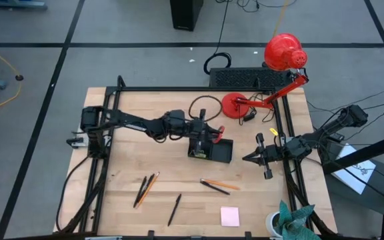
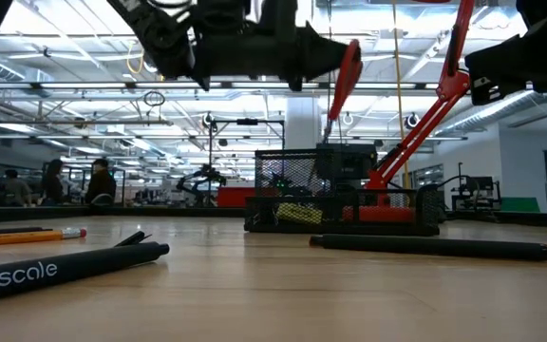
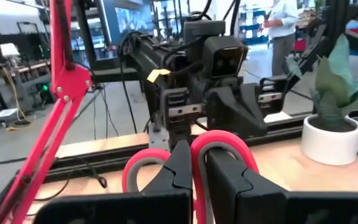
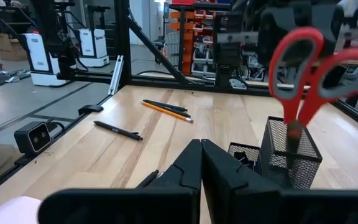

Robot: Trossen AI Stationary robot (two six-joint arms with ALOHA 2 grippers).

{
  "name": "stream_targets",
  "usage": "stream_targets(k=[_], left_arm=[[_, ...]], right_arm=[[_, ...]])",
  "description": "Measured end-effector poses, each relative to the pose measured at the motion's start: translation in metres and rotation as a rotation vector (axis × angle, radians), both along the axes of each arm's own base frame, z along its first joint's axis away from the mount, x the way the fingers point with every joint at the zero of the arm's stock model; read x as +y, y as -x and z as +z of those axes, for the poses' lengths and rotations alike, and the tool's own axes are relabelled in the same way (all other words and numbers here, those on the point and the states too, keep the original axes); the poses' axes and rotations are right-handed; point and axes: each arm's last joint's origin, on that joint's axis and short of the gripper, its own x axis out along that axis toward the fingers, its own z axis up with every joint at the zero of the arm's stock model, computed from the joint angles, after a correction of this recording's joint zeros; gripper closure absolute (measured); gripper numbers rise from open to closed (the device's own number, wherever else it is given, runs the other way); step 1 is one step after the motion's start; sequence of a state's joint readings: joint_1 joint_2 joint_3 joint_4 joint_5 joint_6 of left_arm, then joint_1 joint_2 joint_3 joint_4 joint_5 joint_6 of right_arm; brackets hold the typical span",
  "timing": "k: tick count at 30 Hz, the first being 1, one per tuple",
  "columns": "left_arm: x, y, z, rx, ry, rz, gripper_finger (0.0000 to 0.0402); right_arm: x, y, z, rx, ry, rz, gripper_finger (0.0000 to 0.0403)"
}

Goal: Pick and place office supplies into organizer
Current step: Put the red scissors into the black desk organizer

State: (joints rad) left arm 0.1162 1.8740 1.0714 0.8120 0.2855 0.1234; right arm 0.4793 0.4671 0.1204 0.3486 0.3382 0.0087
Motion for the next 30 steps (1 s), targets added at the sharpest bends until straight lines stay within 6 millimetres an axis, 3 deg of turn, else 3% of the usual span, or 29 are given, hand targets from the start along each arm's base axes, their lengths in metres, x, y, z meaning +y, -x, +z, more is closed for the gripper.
stream_targets(k=[16, 22, 30], left_arm=[[0.005, -0.004, -0.021, 0.082, -0.037, 0.044, 0.0385], [0.005, 0.005, -0.022, -0.019, -0.007, 0.077, 0.0385], [0.005, 0.017, -0.037, -0.023, 0.028, 0.124, 0.0388]], right_arm=[[0.0, 0.0, 0.0, 0.004, -0.013, -0.001, 0.0403], [0.0, 0.0, 0.0, 0.006, -0.031, -0.002, 0.0403], [0.0, 0.0, 0.0, 0.007, -0.042, -0.003, 0.0403]])
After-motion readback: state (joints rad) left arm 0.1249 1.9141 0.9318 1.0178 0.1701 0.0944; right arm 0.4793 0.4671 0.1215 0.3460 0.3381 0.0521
